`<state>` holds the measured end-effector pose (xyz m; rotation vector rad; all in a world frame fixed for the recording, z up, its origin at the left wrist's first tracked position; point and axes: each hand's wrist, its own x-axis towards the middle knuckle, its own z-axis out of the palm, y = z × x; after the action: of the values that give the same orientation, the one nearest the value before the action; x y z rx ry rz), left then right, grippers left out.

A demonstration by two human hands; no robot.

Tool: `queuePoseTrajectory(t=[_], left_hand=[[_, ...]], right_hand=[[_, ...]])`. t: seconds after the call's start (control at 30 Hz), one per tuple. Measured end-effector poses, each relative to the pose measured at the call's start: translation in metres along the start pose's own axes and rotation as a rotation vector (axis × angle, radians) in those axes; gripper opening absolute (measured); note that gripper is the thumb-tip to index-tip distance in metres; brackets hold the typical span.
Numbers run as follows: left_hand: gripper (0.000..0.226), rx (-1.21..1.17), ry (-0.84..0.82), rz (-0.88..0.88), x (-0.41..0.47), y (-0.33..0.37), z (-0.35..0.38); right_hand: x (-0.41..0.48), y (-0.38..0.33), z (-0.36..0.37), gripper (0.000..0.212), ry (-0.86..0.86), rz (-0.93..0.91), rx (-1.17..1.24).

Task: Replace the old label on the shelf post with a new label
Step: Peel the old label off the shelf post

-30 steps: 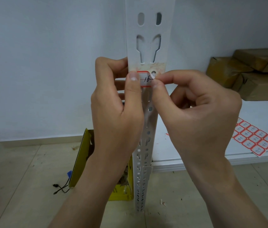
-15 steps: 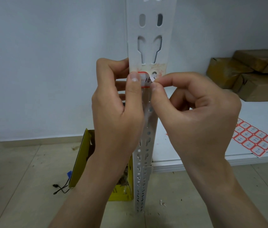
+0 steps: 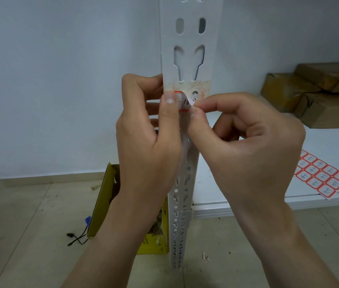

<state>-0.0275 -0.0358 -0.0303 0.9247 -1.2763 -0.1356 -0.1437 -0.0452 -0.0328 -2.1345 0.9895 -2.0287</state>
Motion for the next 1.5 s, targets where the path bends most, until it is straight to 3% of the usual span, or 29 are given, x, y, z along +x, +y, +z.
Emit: queuePoseTrajectory(t=[1.5], left_hand=[[0.007, -0.016, -0.04, -0.014, 0.0, -0.002, -0.003]], right_hand=[[-0.002, -0.011, 0.003, 0.006, -0.033, 0.081, 0.076]])
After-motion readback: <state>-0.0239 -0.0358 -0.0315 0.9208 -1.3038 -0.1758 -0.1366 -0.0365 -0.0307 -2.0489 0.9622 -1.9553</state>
